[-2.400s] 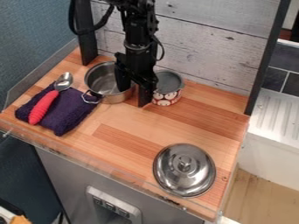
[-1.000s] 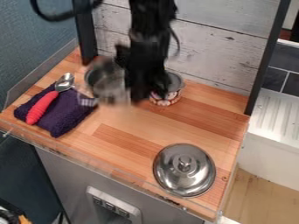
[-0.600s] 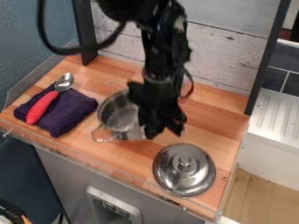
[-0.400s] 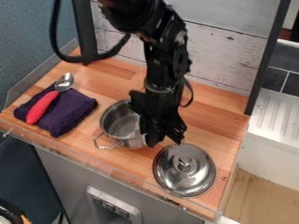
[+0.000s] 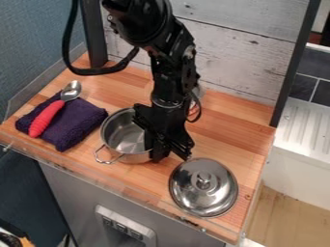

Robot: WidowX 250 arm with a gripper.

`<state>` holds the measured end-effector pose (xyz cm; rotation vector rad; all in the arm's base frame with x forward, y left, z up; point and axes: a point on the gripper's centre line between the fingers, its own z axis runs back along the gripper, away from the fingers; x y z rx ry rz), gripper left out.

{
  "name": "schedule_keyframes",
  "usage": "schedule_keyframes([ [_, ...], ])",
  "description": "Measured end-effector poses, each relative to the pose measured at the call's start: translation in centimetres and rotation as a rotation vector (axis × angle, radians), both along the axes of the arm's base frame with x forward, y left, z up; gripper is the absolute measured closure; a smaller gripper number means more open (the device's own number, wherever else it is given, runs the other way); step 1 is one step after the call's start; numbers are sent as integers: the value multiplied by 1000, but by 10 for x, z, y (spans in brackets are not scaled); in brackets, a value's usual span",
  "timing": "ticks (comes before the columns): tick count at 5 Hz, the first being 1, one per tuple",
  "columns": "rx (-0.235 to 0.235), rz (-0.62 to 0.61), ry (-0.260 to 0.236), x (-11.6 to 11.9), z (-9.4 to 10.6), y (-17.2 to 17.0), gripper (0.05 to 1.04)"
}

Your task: Move the pot to the left of the lid

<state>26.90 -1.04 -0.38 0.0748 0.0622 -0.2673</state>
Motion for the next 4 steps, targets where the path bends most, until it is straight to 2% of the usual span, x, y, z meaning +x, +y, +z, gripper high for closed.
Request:
schedule_keyframes([
  [1,14,-8,35,-10,-3,-9,812],
  [2,14,7,-24,-9,29,-14,533],
  [3,8,18,-46,-16,48,-18,224],
  [4,-8,37,-33,-22,47,-19,72],
])
